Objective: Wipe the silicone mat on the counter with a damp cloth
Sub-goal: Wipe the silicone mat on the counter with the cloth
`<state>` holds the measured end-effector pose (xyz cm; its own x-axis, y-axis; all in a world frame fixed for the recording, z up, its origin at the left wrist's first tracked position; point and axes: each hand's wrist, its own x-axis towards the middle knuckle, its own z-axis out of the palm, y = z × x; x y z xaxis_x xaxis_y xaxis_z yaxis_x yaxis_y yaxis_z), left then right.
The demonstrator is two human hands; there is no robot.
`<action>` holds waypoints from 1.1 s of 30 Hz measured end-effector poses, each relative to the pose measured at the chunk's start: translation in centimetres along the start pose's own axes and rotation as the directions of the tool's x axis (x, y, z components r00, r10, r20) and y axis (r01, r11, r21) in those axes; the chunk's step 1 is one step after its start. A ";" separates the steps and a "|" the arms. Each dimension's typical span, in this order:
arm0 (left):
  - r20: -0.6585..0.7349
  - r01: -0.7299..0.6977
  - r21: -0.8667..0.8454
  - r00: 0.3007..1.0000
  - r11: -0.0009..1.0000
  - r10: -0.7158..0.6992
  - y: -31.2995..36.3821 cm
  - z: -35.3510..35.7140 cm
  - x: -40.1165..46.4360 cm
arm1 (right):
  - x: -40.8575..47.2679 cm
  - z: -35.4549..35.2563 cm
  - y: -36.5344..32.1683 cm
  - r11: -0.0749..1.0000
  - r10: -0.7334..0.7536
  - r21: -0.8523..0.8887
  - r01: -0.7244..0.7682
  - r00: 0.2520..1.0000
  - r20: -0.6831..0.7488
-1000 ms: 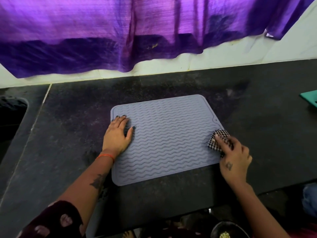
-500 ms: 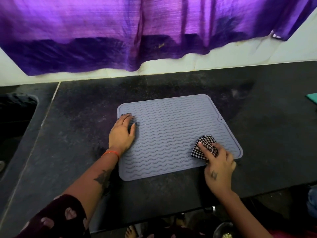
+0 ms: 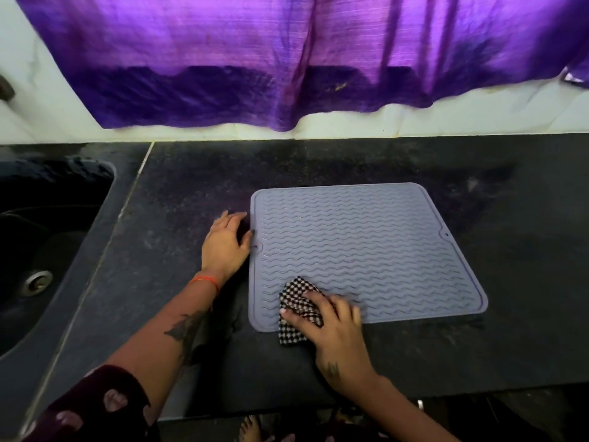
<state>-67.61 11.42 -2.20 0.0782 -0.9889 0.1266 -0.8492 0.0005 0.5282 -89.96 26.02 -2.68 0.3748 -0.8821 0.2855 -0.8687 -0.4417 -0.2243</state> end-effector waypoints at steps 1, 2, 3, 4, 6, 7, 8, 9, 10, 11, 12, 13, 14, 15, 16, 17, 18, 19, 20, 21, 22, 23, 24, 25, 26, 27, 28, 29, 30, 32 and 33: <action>0.015 0.035 0.002 0.999 0.999 -0.035 -0.3 0.0 0.0 | 0.2 0.1 -0.1 1.000 -0.006 0.009 0.006 1.000 0.001; 0.030 0.061 0.001 0.998 0.998 -0.061 -0.6 -0.1 -0.1 | 0.5 -0.1 -0.1 1.000 -0.014 0.020 0.014 1.000 -0.001; 0.042 0.074 0.000 0.996 0.997 -0.074 -0.7 -0.1 -0.1 | 0.7 -0.4 0.0 0.999 -0.040 0.031 0.040 0.999 -0.006; 0.044 0.078 -0.005 0.996 0.997 -0.078 -0.8 -0.1 0.0 | 0.9 -0.5 -0.2 0.995 -0.086 0.047 0.086 0.996 0.003; 0.028 0.079 -0.030 0.997 0.996 -0.078 -0.5 -0.4 0.3 | 1.2 -0.3 -1.0 0.975 -0.218 0.063 0.214 0.973 0.070; 0.018 0.082 -0.042 0.997 0.996 -0.082 -0.3 -0.6 0.5 | 1.5 0.0 -1.4 0.960 -0.277 0.067 0.271 0.954 0.112; 0.011 0.084 -0.048 0.996 0.995 -0.084 -0.1 -0.7 0.5 | 1.7 0.4 -1.7 0.949 -0.314 0.075 0.306 0.939 0.140; 0.009 0.086 -0.048 0.996 0.995 -0.086 -0.1 -0.7 0.6 | 2.1 0.6 -1.7 0.942 -0.334 0.095 0.323 0.930 0.150; 0.010 0.087 -0.045 0.996 0.995 -0.086 -0.2 -0.6 0.5 | 2.6 0.5 -1.7 0.936 -0.346 0.122 0.330 0.926 0.151; 0.013 0.089 -0.044 0.996 0.995 -0.089 -0.4 -0.5 0.5 | 3.2 0.3 -1.5 0.932 -0.352 0.146 0.332 0.925 0.142; 0.013 0.090 -0.046 0.996 0.995 -0.090 -0.6 -0.4 0.4 | 3.9 0.1 -1.4 0.931 -0.348 0.162 0.327 0.930 0.121; 0.010 0.092 -0.051 0.996 0.994 -0.091 -0.7 -0.3 0.3 | 4.5 0.0 -1.4 0.935 -0.328 0.179 0.306 0.938 0.110; 0.002 0.093 -0.058 0.996 0.994 -0.093 -0.8 -0.2 0.3 | 5.1 0.0 -1.5 0.941 -0.303 0.191 0.278 0.946 0.116; -0.008 0.096 -0.066 0.995 0.993 -0.097 -0.7 -0.3 0.3 | 5.7 0.1 -1.7 0.947 -0.286 0.190 0.258 0.948 0.138; -0.021 0.098 -0.070 0.995 0.993 -0.100 -0.5 -0.4 0.4 | 6.2 0.3 -1.9 0.951 -0.284 0.169 0.258 0.946 0.154; -0.032 0.101 -0.074 0.994 0.992 -0.104 -0.3 -0.4 0.4 | 6.6 0.6 -1.8 0.952 -0.289 0.159 0.263 0.941 0.175; -0.040 0.102 -0.074 0.994 0.992 -0.105 -0.2 -0.5 0.5 | 7.0 0.6 -1.6 0.949 -0.288 0.187 0.254 0.939 0.188; -0.042 0.103 -0.073 0.993 0.992 -0.106 -0.2 -0.6 0.5 | 7.4 0.6 -1.2 0.940 -0.275 0.261 0.219 0.941 0.199; -0.038 0.102 -0.072 0.994 0.992 -0.105 -0.2 -0.7 0.6 | 7.7 0.6 -0.8 0.916 -0.244 0.373 0.150 0.945 0.220; -0.031 0.100 -0.076 0.994 0.992 -0.103 -0.3 -0.7 0.6 | 8.1 0.2 -0.5 0.858 -0.187 0.511 0.052 0.959 0.215; -0.024 0.097 -0.080 0.995 0.992 -0.099 -0.4 -0.7 0.7 | 8.6 -0.2 -0.2 0.756 -0.079 0.651 -0.066 0.978 0.191; -0.016 0.093 -0.082 0.995 0.992 -0.095 -0.4 -0.7 0.7 | 9.2 -0.7 0.1 0.575 0.076 0.794 -0.197 0.979 0.188; -0.010 0.088 -0.077 0.996 0.993 -0.089 -0.3 -0.6 0.8 | 9.9 -1.3 0.7 0.290 0.236 0.905 -0.312 0.939 0.249; 0.000 0.080 -0.065 0.997 0.995 -0.080 -0.2 -0.4 0.8 | 10.6 -1.9 1.4 -0.041 0.336 0.930 -0.365 0.872 0.357; 0.012 0.070 -0.047 0.998 0.996 -0.069 -0.1 -0.3 0.9 | 11.2 -2.2 2.7 -0.310 0.363 0.888 -0.340 0.821 0.441; 0.024 0.060 -0.025 0.998 0.998 -0.060 0.1 -0.2 1.0 | 11.6 -2.4 4.0 -0.470 0.362 0.833 -0.290 0.798 0.482; 0.032 0.050 -0.008 0.998 0.999 -0.050 0.3 -0.1 1.1 | 12.0 -3.0 5.2 -0.523 0.354 0.805 -0.282 0.787 0.505; 0.032 0.038 0.001 0.999 0.999 -0.038 0.4 0.0 1.2 | 12.5 -3.5 6.1 -0.500 0.370 0.817 -0.288 0.782 0.502; 0.026 0.021 0.007 0.999 1.000 -0.021 0.5 0.2 1.3 | 13.0 -3.8 6.7 -0.420 0.416 0.854 -0.307 0.771 0.482; -0.011 -0.013 0.023 1.000 1.000 0.014 0.6 0.6 1.2 | 14.2 -3.8 7.5 -0.075 0.516 0.895 -0.441 0.750 0.413; -0.041 -0.033 0.033 0.999 0.999 0.034 0.4 0.9 1.1 | 14.9 -3.7 7.6 0.151 0.541 0.857 -0.493 0.767 0.346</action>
<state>-68.33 10.19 -2.60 0.0706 -0.9813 0.1790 -0.8680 0.0280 0.4958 -92.16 10.10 3.35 -0.0705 -0.9718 -0.2248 -0.0379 0.2278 -0.9730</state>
